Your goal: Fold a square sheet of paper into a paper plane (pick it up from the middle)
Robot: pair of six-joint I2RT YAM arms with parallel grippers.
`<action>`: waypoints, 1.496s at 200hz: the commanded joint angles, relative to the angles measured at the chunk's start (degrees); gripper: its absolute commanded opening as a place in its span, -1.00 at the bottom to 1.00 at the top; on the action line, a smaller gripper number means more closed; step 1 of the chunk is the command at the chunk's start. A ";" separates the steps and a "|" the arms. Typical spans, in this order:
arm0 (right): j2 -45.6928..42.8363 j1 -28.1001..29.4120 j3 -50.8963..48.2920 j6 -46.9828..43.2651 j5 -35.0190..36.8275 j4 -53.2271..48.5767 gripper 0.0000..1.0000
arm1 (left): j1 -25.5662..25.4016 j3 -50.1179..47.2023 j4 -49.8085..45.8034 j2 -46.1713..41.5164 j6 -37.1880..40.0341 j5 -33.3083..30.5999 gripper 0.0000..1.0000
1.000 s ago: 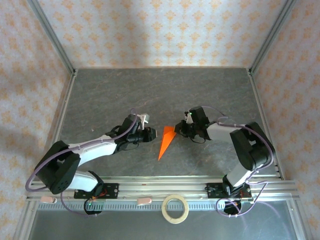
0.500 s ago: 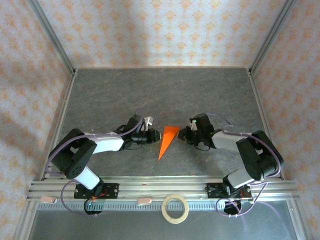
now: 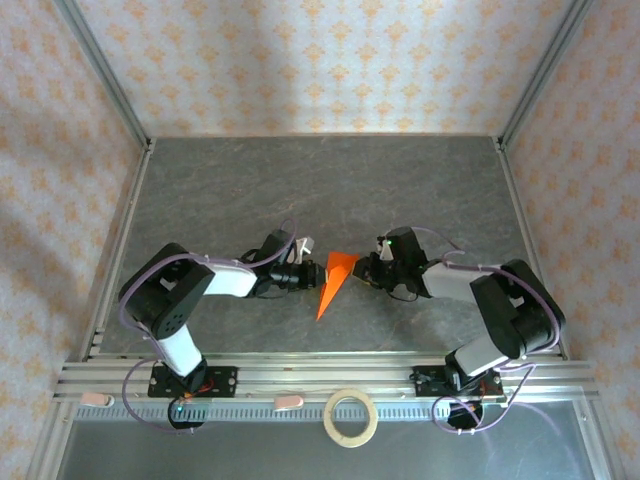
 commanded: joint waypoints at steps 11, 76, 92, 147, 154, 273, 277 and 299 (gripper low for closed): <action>1.96 0.54 0.14 1.19 -0.24 1.99 -0.59 | 0.56 1.60 3.94 1.93 -0.10 4.88 -0.52; 4.10 0.86 0.92 1.20 0.71 1.64 -0.63 | 0.60 1.58 5.05 1.03 0.46 6.31 -0.66; 3.00 0.81 0.94 1.38 1.66 1.08 -0.61 | 0.55 1.49 3.90 -0.96 1.25 4.30 -0.72; -5.60 0.79 -2.16 9.04 3.10 5.95 -0.32 | 0.19 1.63 -4.19 -9.73 5.35 -10.86 -0.90; -6.66 0.94 -2.90 10.99 2.50 8.10 -0.29 | -0.07 1.94 -5.87 -10.56 5.95 -13.53 -0.90; 2.69 9.14 9.78 15.72 5.05 2.84 -0.11 | -6.65 7.37 -16.76 -10.17 9.92 -28.73 -0.89; 3.03 9.18 10.14 15.50 5.39 2.25 -0.11 | -6.66 7.34 -16.86 -10.25 9.92 -28.72 -0.88; 5.37 9.23 11.68 14.41 5.89 -0.43 -0.24 | -6.78 7.20 -17.32 -10.43 9.92 -29.29 -0.88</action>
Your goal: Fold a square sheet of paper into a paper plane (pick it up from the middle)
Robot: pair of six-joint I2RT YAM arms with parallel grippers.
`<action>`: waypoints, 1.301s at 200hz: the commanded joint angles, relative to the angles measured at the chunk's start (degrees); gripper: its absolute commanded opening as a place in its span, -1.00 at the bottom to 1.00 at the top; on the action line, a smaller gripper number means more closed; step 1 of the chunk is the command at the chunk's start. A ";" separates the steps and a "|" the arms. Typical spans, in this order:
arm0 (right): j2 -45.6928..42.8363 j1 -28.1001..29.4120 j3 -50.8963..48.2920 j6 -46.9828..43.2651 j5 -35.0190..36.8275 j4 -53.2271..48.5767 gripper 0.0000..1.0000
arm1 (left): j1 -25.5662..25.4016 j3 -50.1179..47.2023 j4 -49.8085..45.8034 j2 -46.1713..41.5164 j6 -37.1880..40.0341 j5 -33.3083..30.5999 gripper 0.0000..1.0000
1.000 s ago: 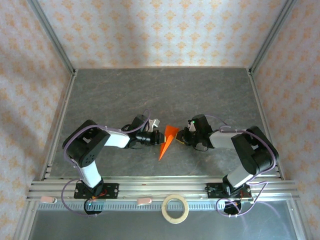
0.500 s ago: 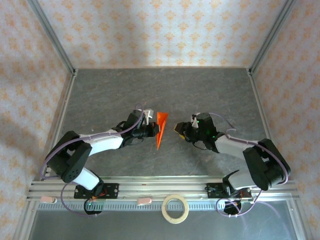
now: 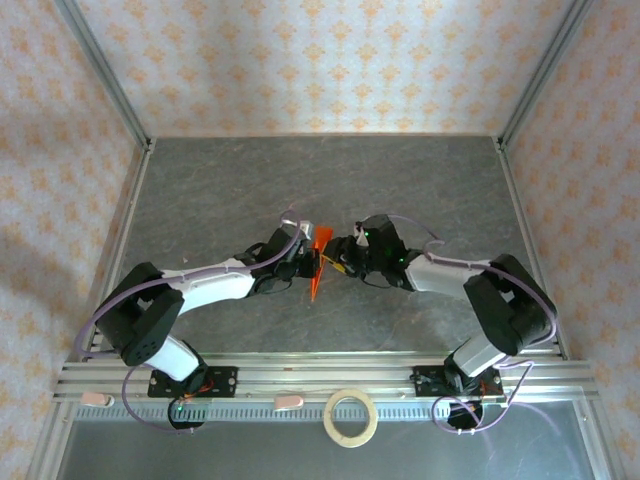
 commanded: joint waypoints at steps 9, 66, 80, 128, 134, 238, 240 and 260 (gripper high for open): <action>3.05 0.33 2.21 -2.18 2.54 -5.73 -0.31 | -0.64 1.17 -1.99 0.51 2.76 -2.27 -0.88; 4.44 0.34 2.40 -2.74 1.87 -5.80 -0.63 | -0.86 0.82 -2.61 0.94 3.29 -1.45 -0.76; 4.44 0.35 2.32 -2.57 1.60 -5.48 -0.78 | -0.83 1.30 -3.40 1.31 3.52 -0.73 -0.65; 4.71 0.33 1.90 -2.10 1.72 -5.06 -0.91 | -0.94 0.40 -3.53 -3.07 2.25 0.72 -0.32; 4.79 0.33 1.81 -2.11 1.75 -5.02 -0.91 | -0.93 0.21 -3.63 -3.81 2.04 0.71 -0.31; 5.58 0.33 1.70 -2.19 1.54 -4.55 -0.92 | -1.03 0.23 -3.94 1.01 0.70 3.86 -0.19; 5.65 0.33 1.70 -2.20 1.50 -4.54 -0.92 | -1.03 0.23 -3.86 1.18 0.71 4.06 -0.19; 5.76 0.33 1.61 -2.21 1.49 -4.44 -0.92 | -1.01 0.19 -3.28 2.43 0.80 4.39 -0.18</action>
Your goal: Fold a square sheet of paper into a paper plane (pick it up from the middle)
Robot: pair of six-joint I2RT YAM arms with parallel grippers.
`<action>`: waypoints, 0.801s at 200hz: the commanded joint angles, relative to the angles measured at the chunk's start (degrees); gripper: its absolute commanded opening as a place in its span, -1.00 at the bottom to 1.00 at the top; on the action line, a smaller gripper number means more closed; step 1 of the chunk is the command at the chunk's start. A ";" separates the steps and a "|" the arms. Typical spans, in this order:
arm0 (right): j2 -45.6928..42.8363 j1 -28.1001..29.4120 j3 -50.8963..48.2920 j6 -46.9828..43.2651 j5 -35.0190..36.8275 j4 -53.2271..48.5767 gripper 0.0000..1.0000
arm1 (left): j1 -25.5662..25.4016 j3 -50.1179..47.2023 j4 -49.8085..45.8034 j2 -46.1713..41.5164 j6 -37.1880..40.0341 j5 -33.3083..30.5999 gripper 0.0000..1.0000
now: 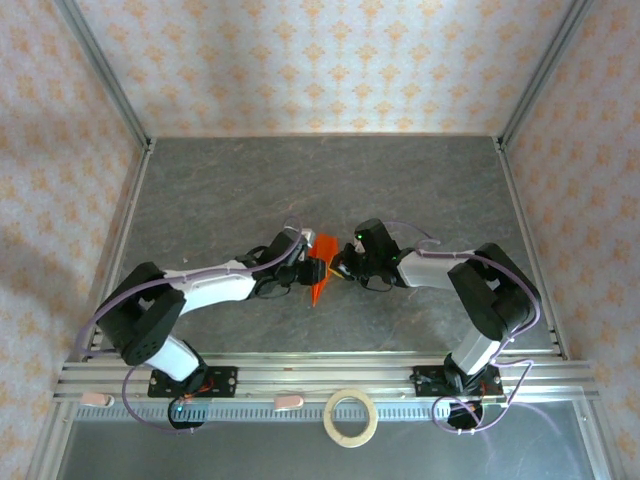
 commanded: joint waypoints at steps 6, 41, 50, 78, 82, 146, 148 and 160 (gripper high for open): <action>0.49 0.36 0.43 -0.10 0.55 0.68 -0.92 | -0.38 1.03 -0.57 1.63 0.45 1.46 -0.18; 0.78 0.31 0.52 -0.13 0.37 0.74 -0.92 | -0.38 0.96 -0.26 2.53 0.81 1.96 -0.20; 0.87 0.31 0.52 -0.15 0.29 0.81 -0.92 | -0.38 0.92 -0.25 2.56 0.76 1.96 -0.21; 0.93 0.33 0.67 -0.21 0.11 0.89 -0.92 | -0.38 1.47 -0.85 3.30 0.81 1.84 -0.32; 0.93 0.32 0.69 -0.21 0.09 0.86 -0.92 | -0.38 1.49 -0.96 3.44 0.81 1.86 -0.34; 1.28 0.35 0.83 -0.24 -0.13 1.08 -0.92 | -0.38 1.93 -0.57 5.24 2.57 3.47 -0.43; 1.24 0.36 0.79 -0.24 -0.12 1.08 -0.92 | -0.38 2.01 -0.53 5.20 2.48 3.53 -0.43; 1.28 0.31 0.70 -0.24 -0.22 1.17 -0.92 | -0.38 2.11 -0.20 5.60 2.48 3.96 -0.46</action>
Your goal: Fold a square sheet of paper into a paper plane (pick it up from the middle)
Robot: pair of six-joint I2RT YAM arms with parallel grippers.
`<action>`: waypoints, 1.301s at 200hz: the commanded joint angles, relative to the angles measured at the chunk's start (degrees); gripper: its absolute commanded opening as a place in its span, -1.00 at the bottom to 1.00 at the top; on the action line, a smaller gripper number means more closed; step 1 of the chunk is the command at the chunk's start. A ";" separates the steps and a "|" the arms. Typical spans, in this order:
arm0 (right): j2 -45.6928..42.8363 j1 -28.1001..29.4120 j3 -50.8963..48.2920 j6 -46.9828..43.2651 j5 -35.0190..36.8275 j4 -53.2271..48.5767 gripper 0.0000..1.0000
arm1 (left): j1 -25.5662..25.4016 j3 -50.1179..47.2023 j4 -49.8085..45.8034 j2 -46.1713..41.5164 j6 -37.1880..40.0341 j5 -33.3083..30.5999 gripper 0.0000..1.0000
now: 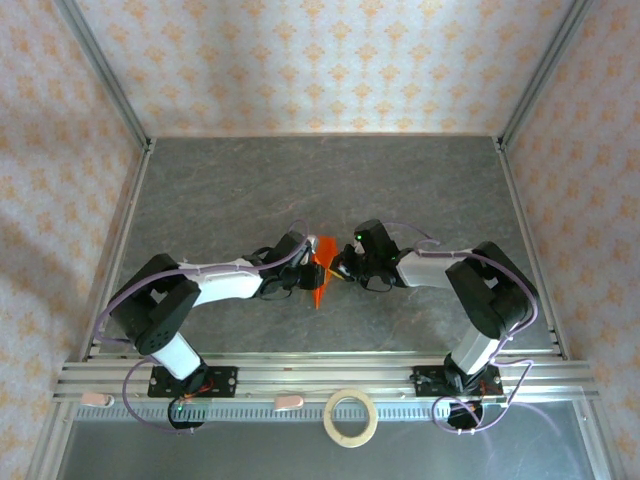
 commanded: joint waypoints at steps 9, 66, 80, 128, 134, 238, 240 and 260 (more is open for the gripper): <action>0.48 0.31 0.60 -0.24 0.02 0.97 -0.92 | -0.38 1.66 -0.17 1.81 1.08 1.50 -0.49; 0.31 0.32 0.25 -0.32 -0.07 1.34 -0.90 | -0.35 1.66 -0.21 1.94 0.88 1.37 -0.66; -0.28 0.38 0.17 -0.66 0.04 1.25 -0.82 | -0.38 1.44 -0.34 1.43 0.54 0.70 -0.75; -7.91 -2.78 -1.61 -3.40 6.11 -3.88 -0.36 | -0.19 6.59 -8.97 2.93 -2.65 -10.02 -0.88; -9.20 -3.59 -2.56 -3.36 6.51 -4.09 -0.34 | -0.16 7.89 -11.08 3.72 -2.54 -11.44 -0.87; -15.59 -9.32 -10.55 -2.82 5.05 -2.56 -0.29 | -0.20 19.96 -21.86 12.09 -1.22 -16.04 -0.80; -15.55 -9.35 -10.51 -2.80 4.99 -2.51 -0.29 | -0.16 19.99 -21.94 12.23 -1.19 -16.04 -0.80; -15.21 -9.33 -10.64 -2.77 4.62 -2.04 -0.28 | -0.20 20.30 -22.30 12.61 -1.18 -15.82 -0.75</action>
